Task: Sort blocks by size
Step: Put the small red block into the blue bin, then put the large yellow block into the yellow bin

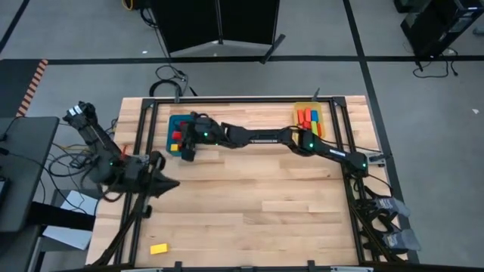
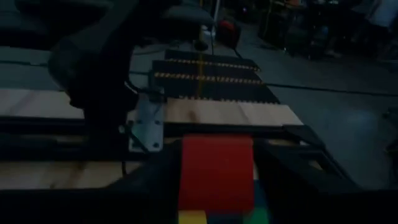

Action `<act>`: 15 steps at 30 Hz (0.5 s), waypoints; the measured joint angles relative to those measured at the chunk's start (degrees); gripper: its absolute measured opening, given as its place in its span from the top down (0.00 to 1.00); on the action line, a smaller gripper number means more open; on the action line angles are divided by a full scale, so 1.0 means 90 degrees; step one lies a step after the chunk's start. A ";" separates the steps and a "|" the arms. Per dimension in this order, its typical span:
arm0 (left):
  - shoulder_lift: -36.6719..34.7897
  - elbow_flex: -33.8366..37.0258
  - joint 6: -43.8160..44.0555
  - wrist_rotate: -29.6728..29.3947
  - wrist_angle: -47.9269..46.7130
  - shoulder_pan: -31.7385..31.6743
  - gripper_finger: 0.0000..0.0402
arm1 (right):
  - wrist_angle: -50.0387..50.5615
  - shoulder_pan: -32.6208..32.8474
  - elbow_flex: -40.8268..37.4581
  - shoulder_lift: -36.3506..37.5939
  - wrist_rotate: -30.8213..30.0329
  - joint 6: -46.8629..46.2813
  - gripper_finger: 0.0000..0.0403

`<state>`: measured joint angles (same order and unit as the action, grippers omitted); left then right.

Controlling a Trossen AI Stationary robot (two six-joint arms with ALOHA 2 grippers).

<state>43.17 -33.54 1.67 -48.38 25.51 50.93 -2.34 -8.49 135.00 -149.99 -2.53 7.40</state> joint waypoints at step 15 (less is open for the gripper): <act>0.0026 -0.0002 0.0570 -0.0168 -0.0822 0.0127 0.97 | -0.0236 0.0259 -0.0012 0.0429 0.0001 0.0568 0.11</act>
<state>43.40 -33.56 6.81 -49.89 18.11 52.07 -4.47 -6.16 134.89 -146.13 -2.51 12.52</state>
